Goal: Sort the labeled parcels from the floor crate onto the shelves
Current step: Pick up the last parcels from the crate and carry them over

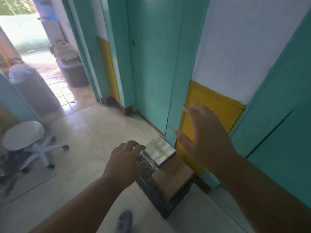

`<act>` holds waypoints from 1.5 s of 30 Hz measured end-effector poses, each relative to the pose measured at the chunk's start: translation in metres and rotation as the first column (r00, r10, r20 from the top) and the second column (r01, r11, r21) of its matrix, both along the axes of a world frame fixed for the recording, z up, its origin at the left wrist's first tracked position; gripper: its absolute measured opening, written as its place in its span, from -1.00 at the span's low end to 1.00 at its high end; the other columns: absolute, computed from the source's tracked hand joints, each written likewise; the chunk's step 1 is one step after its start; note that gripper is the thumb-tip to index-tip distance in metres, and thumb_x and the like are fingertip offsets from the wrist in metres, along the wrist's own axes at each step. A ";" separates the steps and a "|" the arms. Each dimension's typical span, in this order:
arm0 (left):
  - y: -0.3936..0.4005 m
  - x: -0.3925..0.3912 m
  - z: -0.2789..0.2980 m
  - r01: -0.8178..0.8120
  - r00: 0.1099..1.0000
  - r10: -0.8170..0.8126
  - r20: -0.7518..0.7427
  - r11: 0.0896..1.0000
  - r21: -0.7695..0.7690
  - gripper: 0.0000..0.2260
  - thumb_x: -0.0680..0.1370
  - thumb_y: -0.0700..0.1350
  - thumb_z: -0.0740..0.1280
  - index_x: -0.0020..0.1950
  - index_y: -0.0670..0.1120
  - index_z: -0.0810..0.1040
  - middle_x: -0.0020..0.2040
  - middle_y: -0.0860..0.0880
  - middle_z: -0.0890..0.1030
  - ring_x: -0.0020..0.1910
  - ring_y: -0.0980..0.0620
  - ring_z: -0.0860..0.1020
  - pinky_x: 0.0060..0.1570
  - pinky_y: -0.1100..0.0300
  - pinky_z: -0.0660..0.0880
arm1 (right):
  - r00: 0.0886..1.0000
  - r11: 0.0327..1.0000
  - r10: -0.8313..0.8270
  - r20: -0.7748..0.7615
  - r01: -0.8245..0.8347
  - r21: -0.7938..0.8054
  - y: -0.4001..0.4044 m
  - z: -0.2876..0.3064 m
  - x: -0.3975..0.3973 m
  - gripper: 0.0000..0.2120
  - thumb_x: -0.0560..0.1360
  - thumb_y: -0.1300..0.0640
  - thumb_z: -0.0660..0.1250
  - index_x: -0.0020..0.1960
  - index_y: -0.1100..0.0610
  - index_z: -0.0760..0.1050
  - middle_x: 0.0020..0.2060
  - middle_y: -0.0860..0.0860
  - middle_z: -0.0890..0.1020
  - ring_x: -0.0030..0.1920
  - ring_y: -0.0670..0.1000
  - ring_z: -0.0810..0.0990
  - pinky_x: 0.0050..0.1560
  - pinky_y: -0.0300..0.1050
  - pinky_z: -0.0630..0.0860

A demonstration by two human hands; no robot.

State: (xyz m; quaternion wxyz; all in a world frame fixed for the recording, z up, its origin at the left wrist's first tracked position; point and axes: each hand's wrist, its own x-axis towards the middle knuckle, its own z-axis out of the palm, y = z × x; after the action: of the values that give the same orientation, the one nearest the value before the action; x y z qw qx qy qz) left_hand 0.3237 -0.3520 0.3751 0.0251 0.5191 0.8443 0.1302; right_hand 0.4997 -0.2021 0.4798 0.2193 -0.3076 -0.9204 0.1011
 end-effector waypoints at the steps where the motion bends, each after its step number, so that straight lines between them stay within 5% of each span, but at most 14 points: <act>1: 0.011 -0.022 -0.011 0.032 0.999 -0.032 0.012 0.999 -0.018 -0.56 0.57 0.19 0.28 0.44 0.15 0.40 0.40 0.09 0.41 0.35 0.03 0.39 0.37 0.03 0.33 | 1.000 1.000 -0.027 0.004 0.027 -0.013 0.004 -0.011 -0.017 -0.44 0.52 -0.14 0.29 0.44 0.11 0.35 0.41 0.17 0.42 0.40 0.17 0.39 0.35 0.09 0.38; 7: 0.086 -0.128 -0.080 0.257 0.966 -0.246 0.080 0.950 -0.180 -0.57 0.58 0.15 0.26 0.44 0.15 0.39 0.41 0.08 0.42 0.34 0.01 0.40 0.33 0.05 0.34 | 0.957 0.954 -0.290 0.018 0.290 -0.081 0.038 -0.072 -0.097 -0.46 0.54 -0.09 0.30 0.43 0.15 0.38 0.38 0.18 0.45 0.38 0.17 0.41 0.29 0.11 0.46; 15: 0.171 -0.158 -0.208 0.414 0.910 -0.365 0.199 0.841 -0.349 -0.53 0.54 0.10 0.31 0.45 0.10 0.41 0.41 0.01 0.45 0.35 -0.09 0.43 0.29 -0.01 0.40 | 0.883 0.874 -0.439 0.168 0.463 -0.148 0.082 -0.194 -0.125 -0.47 0.54 -0.10 0.29 0.43 0.13 0.38 0.37 0.15 0.45 0.37 0.15 0.43 0.19 0.15 0.56; 19: 0.187 -0.152 -0.299 0.453 0.886 -0.353 0.300 0.795 -0.403 -0.53 0.56 0.11 0.30 0.46 0.08 0.38 0.43 0.00 0.44 0.39 -0.09 0.41 0.35 -0.04 0.38 | 0.836 0.807 -0.467 0.287 0.536 -0.247 0.090 -0.295 -0.121 -0.45 0.53 -0.10 0.33 0.44 0.12 0.38 0.39 0.13 0.44 0.36 0.11 0.43 0.17 -0.07 0.46; 26: 0.217 -0.135 -0.466 0.302 0.856 0.022 0.517 0.790 -0.533 -0.45 0.56 0.13 0.31 0.50 -0.02 0.31 0.40 -0.09 0.47 0.28 -0.13 0.49 0.15 0.01 0.50 | 0.766 0.673 -0.433 0.476 0.626 -0.395 0.106 -0.491 -0.105 -0.43 0.56 -0.11 0.34 0.50 0.05 0.32 0.45 0.08 0.37 0.41 0.07 0.37 0.22 -0.10 0.41; 33: 0.224 -0.122 -0.559 0.192 0.643 0.308 0.701 0.822 -0.536 -0.53 0.58 0.03 0.34 0.47 0.09 0.34 0.15 0.04 0.58 -0.05 0.07 0.53 -0.15 0.14 0.42 | 0.661 0.444 -0.431 0.615 0.748 -0.493 0.123 -0.632 -0.084 -0.40 0.57 -0.08 0.36 0.55 -0.16 0.22 0.61 0.14 -0.02 0.50 0.21 0.29 0.28 0.03 0.45; 39: 0.210 -0.108 -0.541 0.105 0.427 0.399 0.812 0.869 -0.483 -0.58 0.55 -0.02 0.40 0.37 0.08 0.34 0.09 0.04 0.58 0.02 0.02 0.59 0.09 -0.04 0.58 | 0.645 0.309 -0.581 0.496 0.739 -0.599 0.117 -0.627 -0.074 -0.39 0.51 -0.03 0.46 0.49 -0.10 0.32 0.44 0.09 0.34 0.31 0.10 0.49 0.07 -0.18 0.37; 43: 0.194 -0.102 -0.461 0.127 0.147 0.360 0.921 0.917 -0.378 -0.51 0.51 -0.15 0.45 0.39 0.04 0.38 0.16 -0.01 0.61 0.11 0.04 0.62 0.12 0.08 0.55 | 0.630 0.299 -0.604 0.488 0.746 -0.595 0.101 -0.539 -0.057 -0.51 0.54 -0.10 0.38 0.43 -0.05 0.38 0.39 0.03 0.45 0.21 0.00 0.49 -0.10 -0.32 0.34; 45: 0.192 -0.106 -0.406 0.125 0.092 0.323 0.942 0.935 -0.333 -0.53 0.47 -0.20 0.47 0.33 0.03 0.45 0.11 -0.05 0.64 0.09 -0.01 0.64 0.05 0.08 0.59 | 0.652 0.300 -0.593 0.472 0.723 -0.622 0.090 -0.478 -0.052 -0.56 0.56 -0.15 0.32 0.39 -0.05 0.41 0.35 -0.01 0.48 0.13 -0.09 0.43 -0.21 -0.41 0.25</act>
State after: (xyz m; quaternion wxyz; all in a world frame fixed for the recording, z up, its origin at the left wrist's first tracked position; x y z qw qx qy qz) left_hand 0.2179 -0.1596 -0.0306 0.6618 0.2240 0.6485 0.3021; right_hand 0.4476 -0.1118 0.0016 0.0164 -0.7254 -0.5863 0.3602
